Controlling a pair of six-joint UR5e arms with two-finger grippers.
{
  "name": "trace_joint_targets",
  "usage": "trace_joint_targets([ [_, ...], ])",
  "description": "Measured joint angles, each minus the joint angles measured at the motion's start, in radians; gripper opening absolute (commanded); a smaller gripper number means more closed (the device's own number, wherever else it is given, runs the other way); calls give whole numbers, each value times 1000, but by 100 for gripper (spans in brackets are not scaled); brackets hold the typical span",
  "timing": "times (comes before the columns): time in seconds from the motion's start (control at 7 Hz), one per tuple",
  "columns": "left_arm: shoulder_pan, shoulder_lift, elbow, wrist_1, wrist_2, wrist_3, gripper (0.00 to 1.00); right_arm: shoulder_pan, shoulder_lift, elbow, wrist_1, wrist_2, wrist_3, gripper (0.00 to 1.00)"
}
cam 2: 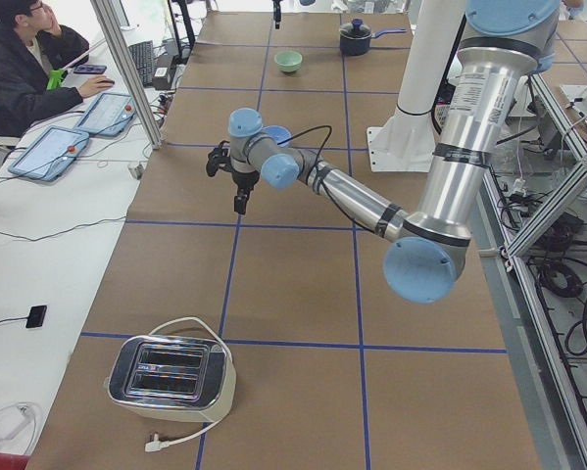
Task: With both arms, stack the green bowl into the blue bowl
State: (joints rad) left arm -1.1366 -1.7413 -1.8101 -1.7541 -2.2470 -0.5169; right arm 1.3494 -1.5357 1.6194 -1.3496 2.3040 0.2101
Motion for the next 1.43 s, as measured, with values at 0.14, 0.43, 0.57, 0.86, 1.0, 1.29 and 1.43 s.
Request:
trace_joint_targets([
  [0.14,-118,91,17,1,-51,174,98,-19,4,2,1,1,3,100],
  [0.43,-315,238,65,-5,-91,464,98,-79,20,1,38,2,46,100],
  [0.57,-369,270,81,-3,-95,554,98,-117,23,-13,91,-1,90,100],
  [0.86,-400,285,91,-1,-95,604,98,-173,25,-115,263,-5,139,95],
  [1.0,-402,286,91,-1,-95,607,98,-190,25,-151,322,-9,157,32],
  [1.29,-403,287,93,-2,-96,604,98,-218,24,-155,361,-36,215,0],
  [1.43,-403,287,94,-2,-97,602,98,-223,23,-152,365,-50,224,0],
])
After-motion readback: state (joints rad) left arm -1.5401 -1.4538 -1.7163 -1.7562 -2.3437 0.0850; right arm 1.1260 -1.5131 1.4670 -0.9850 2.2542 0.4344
